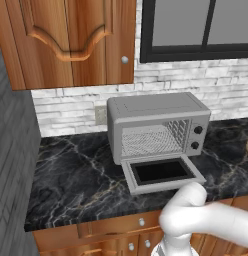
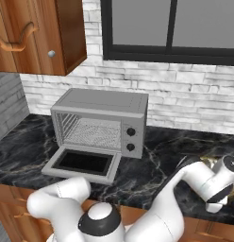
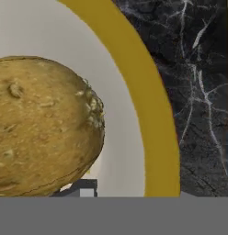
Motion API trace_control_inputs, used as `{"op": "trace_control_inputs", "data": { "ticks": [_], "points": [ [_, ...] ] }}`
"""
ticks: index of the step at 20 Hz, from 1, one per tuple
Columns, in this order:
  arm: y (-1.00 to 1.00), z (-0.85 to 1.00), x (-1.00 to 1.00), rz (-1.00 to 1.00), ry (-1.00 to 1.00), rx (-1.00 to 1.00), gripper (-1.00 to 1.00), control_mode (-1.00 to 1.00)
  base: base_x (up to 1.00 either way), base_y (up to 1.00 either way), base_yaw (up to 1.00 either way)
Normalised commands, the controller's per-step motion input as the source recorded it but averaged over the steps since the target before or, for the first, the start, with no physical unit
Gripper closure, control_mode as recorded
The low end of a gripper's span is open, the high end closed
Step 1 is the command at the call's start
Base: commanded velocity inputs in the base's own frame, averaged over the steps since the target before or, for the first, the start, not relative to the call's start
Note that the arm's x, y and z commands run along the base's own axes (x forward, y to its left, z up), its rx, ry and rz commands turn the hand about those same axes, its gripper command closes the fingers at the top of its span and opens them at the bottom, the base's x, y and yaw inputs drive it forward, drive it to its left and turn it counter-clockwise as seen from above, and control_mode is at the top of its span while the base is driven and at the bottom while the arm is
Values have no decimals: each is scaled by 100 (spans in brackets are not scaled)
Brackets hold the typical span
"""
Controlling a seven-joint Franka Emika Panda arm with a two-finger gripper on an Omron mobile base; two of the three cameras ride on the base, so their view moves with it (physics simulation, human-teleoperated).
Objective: Pick up the heated bread from the toaster oven and place it in the bowl. Then move the bread bowl to the dining counter.
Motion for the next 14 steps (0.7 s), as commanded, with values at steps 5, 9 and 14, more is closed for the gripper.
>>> {"op": "trace_control_inputs", "data": {
  "ticks": [5, 9, 14],
  "points": [
    [17, 95, -23, 0, -32, 0, 100, -100, 0, 0, 0],
    [72, 100, -47, 14, -15, 0, 100, -100, 0, 0, 0],
    [100, 99, -38, 32, 0, -1, 100, -100, 0, 0, 0]
  ]
}}
